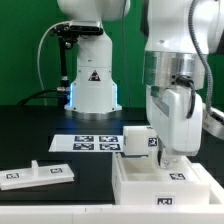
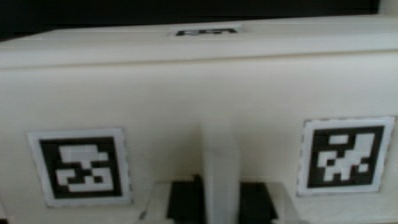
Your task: Assemble cabinet
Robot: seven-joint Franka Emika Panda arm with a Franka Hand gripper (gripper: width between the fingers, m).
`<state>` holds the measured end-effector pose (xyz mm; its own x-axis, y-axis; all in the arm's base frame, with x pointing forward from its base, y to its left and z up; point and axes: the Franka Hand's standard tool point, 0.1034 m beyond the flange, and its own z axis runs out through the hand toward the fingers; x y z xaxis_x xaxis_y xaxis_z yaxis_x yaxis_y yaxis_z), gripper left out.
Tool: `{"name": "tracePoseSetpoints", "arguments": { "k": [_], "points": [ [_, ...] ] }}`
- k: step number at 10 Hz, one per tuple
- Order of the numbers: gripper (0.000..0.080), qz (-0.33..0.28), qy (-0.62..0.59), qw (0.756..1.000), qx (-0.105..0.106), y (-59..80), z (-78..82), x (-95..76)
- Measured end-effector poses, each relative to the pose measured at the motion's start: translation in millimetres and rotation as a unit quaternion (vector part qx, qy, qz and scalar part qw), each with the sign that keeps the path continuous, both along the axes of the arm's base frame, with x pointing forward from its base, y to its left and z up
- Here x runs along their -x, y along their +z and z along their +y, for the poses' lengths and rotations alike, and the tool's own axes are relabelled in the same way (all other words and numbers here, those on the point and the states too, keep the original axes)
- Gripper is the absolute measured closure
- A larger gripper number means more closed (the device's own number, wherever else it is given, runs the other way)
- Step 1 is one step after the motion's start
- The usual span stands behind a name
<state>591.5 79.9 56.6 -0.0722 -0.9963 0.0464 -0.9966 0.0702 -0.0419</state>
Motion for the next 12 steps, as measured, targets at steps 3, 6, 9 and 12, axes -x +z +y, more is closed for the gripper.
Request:
{"name": "tracePoseSetpoints", "arguments": {
  "k": [3,6,9,12],
  "points": [
    [0.0735,-0.006,-0.009,1.0,0.012,1.7,15.2,0.6],
    [0.0735,-0.007,-0.005,1.0,0.016,2.1,14.0,0.4],
    [0.0443,-0.008,-0.004,1.0,0.015,4.4,13.1,-0.8],
    [0.0112,-0.033,0.028,0.999,-0.009,57.9,-21.4,0.8]
  ]
}}
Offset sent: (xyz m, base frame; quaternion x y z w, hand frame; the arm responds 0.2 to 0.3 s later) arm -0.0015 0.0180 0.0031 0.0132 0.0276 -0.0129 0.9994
